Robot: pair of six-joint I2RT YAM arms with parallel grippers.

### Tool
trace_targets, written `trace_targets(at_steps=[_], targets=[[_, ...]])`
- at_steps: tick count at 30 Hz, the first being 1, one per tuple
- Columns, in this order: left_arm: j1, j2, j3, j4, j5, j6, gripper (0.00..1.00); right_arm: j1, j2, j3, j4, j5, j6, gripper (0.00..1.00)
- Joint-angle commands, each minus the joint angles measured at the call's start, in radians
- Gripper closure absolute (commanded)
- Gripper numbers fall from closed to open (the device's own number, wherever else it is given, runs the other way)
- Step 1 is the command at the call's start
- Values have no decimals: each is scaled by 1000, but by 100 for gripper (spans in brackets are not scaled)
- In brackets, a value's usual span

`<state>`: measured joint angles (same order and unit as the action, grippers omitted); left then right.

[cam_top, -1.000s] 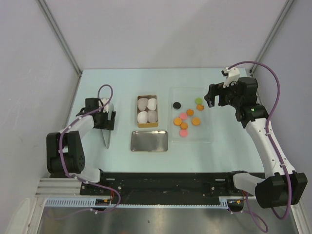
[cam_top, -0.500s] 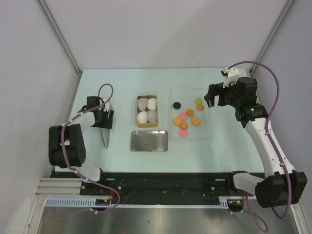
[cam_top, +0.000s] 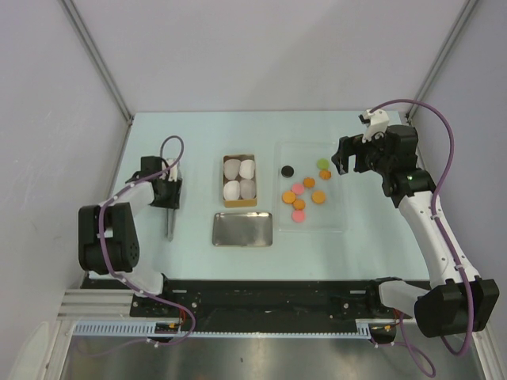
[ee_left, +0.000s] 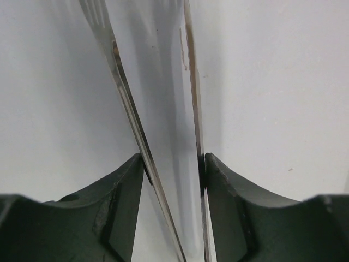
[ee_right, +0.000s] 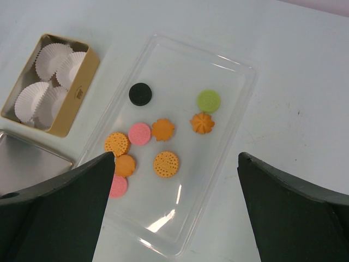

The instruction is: Pack the cookies

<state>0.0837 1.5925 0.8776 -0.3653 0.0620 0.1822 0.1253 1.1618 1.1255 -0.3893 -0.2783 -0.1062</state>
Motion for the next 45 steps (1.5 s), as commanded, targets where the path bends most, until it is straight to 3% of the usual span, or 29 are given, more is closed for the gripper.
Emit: trace_targets(at_steps=[1,16,27,34,39,45], targets=[[5,-120,50,-18,54,-24,47,4,6,-1,17,-4,-9,0],[-75,-354,149,-118,91,-64,49,2,19,-1,18,16,-7,0],[-306,-385,351,-144,99,-110,51,-6,18,-1,29,62,-1,0],[-453,-278,483,-80,125,-243,52,-53,-2,-1,58,140,33,0],[-516,-96,584,-49,183,-349,54,-85,-16,-1,69,201,36,0],[-613,55,678,6,176,-348,53,-111,-60,0,64,278,4,0]])
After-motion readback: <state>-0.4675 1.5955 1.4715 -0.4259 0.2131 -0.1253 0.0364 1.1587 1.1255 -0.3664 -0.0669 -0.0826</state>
